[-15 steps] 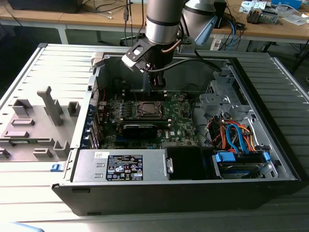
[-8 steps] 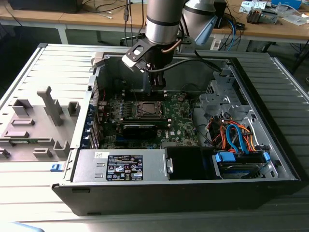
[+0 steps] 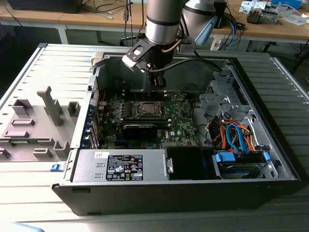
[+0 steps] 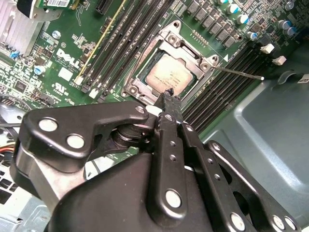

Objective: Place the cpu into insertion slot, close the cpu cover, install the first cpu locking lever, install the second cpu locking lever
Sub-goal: 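Install the first cpu locking lever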

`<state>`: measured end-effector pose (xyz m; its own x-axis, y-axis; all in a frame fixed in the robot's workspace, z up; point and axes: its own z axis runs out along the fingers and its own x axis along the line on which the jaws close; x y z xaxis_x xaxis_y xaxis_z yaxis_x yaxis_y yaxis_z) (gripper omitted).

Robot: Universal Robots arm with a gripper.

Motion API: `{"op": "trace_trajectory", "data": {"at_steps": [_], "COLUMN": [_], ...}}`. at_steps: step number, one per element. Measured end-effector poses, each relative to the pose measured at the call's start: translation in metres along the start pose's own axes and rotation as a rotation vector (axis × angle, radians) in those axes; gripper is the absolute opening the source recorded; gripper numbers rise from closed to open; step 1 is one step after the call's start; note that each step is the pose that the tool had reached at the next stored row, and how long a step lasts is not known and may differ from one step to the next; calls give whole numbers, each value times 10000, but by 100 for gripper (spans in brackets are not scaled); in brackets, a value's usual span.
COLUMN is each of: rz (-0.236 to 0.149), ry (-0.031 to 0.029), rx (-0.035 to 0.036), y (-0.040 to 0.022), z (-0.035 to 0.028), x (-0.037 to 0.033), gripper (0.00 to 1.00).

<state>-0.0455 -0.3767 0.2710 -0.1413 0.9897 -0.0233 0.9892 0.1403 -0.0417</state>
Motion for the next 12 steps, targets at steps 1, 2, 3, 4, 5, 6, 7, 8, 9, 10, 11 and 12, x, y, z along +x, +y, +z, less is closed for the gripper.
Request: {"op": "trace_trajectory", "data": {"at_steps": [1,2,3,4,5,6,7,8,9,10,11,12], "rz": [-50,-59,-65,-69,-77,-82,-85,-87,-91,-94,-101,-107], "ry": [-2,-3,-3,-3,-4,-3,-4,-4,-4,-4,-4,-5], "rx": [-1,-1,-1,-1,-2,-2,-1,-2,-2,-2,-2,-3], "y": [0,0,0,0,0,0,0,0,0,0,0,0], "z": [0,0,0,0,0,0,0,0,0,0,0,0], "x": [0,0,0,0,0,0,0,0,0,0,0,0], "gripper": [11,11,11,11,11,11,11,11,11,11,11,11]}}
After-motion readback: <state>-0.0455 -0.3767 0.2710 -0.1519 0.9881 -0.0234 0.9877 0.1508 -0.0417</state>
